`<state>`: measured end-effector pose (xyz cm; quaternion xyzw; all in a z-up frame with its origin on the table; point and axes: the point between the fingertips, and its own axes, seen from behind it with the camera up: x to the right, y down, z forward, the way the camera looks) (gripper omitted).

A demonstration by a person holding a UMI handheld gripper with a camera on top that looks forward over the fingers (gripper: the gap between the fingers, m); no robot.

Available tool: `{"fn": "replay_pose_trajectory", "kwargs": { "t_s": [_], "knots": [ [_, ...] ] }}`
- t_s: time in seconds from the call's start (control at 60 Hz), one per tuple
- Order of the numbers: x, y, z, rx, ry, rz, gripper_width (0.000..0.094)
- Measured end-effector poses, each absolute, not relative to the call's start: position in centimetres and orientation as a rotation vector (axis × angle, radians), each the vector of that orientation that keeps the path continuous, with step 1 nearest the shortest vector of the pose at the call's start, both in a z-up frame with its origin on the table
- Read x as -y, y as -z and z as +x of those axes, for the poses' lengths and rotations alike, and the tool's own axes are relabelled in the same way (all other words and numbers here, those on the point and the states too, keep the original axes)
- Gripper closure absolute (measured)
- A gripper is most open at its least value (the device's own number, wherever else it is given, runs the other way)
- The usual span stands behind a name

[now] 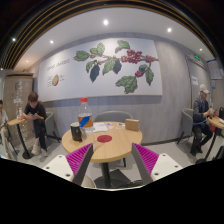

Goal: Pour water

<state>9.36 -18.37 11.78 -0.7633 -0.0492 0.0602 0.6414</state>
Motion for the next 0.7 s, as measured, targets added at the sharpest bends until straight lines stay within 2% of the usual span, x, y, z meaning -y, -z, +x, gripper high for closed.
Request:
{"fn": "replay_pose_trajectory", "kwargs": {
  "t_s": [0.317, 0.333, 0.367, 0.517, 0.533, 0.55, 0.667, 0.683, 0.7],
  "knots": [
    [17.8, -11.7, 9.9, 0.102, -0.122, -1.758, 0.0102],
    [17.2, -10.3, 9.7, 0.106, -0.125, -1.752, 0.0102],
    [17.0, -10.2, 9.3, 0.117, -0.127, -1.76, 0.0099],
    [15.1, -10.9, 5.5, 0.164, -0.16, -1.739, 0.0102],
    [15.5, -12.3, 5.2, 0.169, -0.168, -1.745, 0.0104],
    [14.3, -11.0, 4.0, 0.17, -0.174, -1.733, 0.0103],
    [10.7, -9.9, -0.1, 0.217, -0.191, -1.733, 0.0104],
    [11.5, -11.2, 0.0, 0.225, -0.192, -1.742, 0.0103],
    [9.9, -9.5, -0.9, 0.228, -0.186, -1.728, 0.0107]
  ]
}}
